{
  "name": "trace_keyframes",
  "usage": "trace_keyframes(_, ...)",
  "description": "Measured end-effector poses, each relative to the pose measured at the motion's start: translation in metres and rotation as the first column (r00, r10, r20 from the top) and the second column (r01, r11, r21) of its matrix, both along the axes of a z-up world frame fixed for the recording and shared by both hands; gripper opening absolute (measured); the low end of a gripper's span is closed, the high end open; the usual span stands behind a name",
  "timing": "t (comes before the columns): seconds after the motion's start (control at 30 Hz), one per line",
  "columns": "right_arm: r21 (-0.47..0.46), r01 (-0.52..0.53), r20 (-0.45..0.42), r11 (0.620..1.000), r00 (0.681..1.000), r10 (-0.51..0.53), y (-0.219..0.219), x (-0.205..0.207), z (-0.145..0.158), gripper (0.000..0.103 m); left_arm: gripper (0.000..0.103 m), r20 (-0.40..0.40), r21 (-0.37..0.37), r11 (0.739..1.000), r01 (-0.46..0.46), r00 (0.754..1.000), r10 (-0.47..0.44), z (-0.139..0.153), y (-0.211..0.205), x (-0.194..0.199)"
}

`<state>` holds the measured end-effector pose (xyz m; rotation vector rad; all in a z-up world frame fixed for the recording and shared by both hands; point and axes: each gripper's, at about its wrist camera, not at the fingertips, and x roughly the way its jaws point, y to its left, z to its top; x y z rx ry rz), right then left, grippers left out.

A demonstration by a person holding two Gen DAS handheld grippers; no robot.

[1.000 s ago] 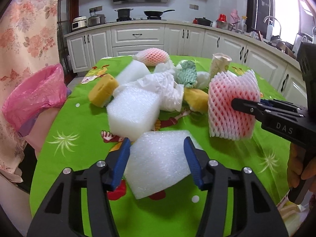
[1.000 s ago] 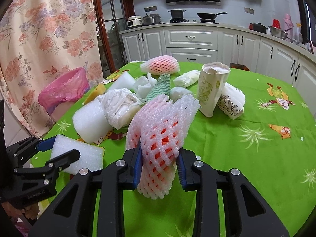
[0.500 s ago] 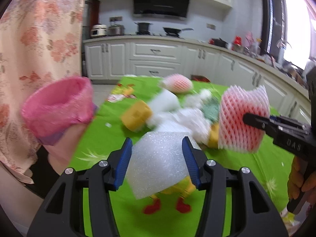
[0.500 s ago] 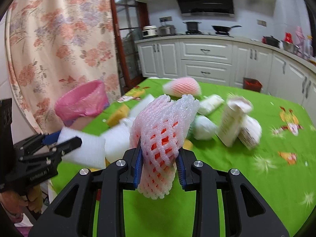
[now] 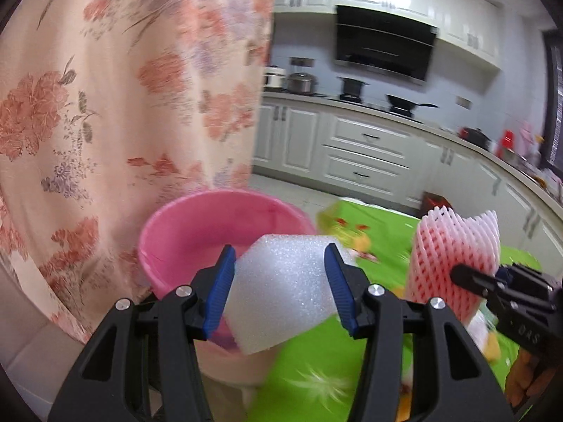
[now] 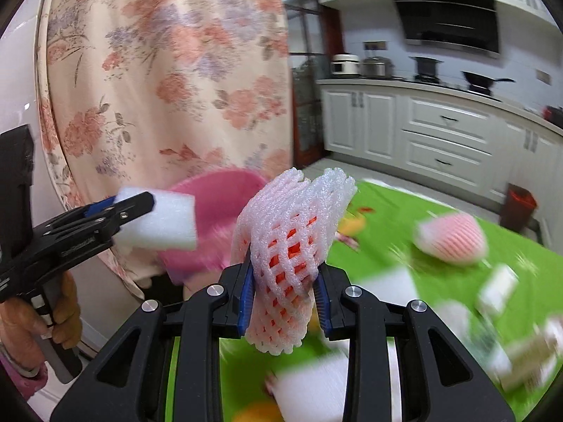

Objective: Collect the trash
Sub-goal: 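Carry both items over the pink wastebasket and open both grippers, then move both open grippers back over the table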

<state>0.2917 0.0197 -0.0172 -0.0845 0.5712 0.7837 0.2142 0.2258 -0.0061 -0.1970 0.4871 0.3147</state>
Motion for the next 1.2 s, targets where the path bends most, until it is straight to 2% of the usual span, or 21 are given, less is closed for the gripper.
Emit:
trace_keyframes(0.1,0.000,-0.046,-0.009,0.999,0.999,0.046,0.044,0.024,0.006,0.030,0.051,-0.007,-0.022,0.999,-0.049,0.999,0.049,-0.001,0.036,0.018)
trace_keyframes(0.23,-0.033,-0.098,-0.019,0.995,0.995,0.097,0.098,0.047,0.005,0.030,0.052,-0.045,-0.089,0.988,-0.129,0.991,0.126,-0.015,0.088,0.047)
trace_keyframes(0.37,-0.068,-0.130,-0.051,0.989,0.991,0.127,0.135,0.065,-0.010,0.033,0.054,-0.054,-0.123,0.977,-0.173,0.984,0.168,-0.024,0.114,0.059)
trace_keyframes(0.47,-0.082,-0.135,-0.061,0.987,0.990,0.131,0.150,0.072,-0.021,0.050,0.060,-0.054,-0.128,0.977,-0.170,0.985,0.165,-0.025,0.120,0.065)
trace_keyframes(0.5,-0.079,-0.139,-0.061,0.987,0.989,0.134,0.153,0.073,-0.023,0.056,0.069,-0.055,-0.123,0.977,-0.176,0.984,0.171,-0.025,0.123,0.066)
trace_keyframes(0.57,-0.073,-0.144,-0.072,0.987,0.988,0.139,0.153,0.074,-0.025,0.063,0.075,-0.041,-0.123,0.974,-0.189,0.982,0.186,-0.021,0.126,0.064)
trace_keyframes(0.67,-0.064,-0.143,-0.056,0.988,0.989,0.140,0.149,0.072,-0.022,0.063,0.077,-0.021,-0.124,0.971,-0.205,0.979,0.204,-0.014,0.128,0.057)
trace_keyframes(0.83,-0.030,-0.125,-0.037,0.992,0.992,0.124,0.124,0.060,-0.013,0.063,0.087,0.002,-0.121,0.963,-0.241,0.970,0.243,-0.008,0.124,0.040)
trace_keyframes(1.0,-0.007,-0.083,-0.030,0.997,0.996,0.083,0.086,0.037,-0.005,0.063,0.097,0.030,-0.107,0.960,-0.258,0.964,0.263,-0.001,0.092,0.012)
trace_keyframes(1.2,-0.028,0.002,0.002,1.000,1.000,-0.002,0.021,0.006,-0.005,0.063,0.098,0.045,-0.059,0.981,-0.183,0.982,0.185,-0.005,0.027,-0.013)
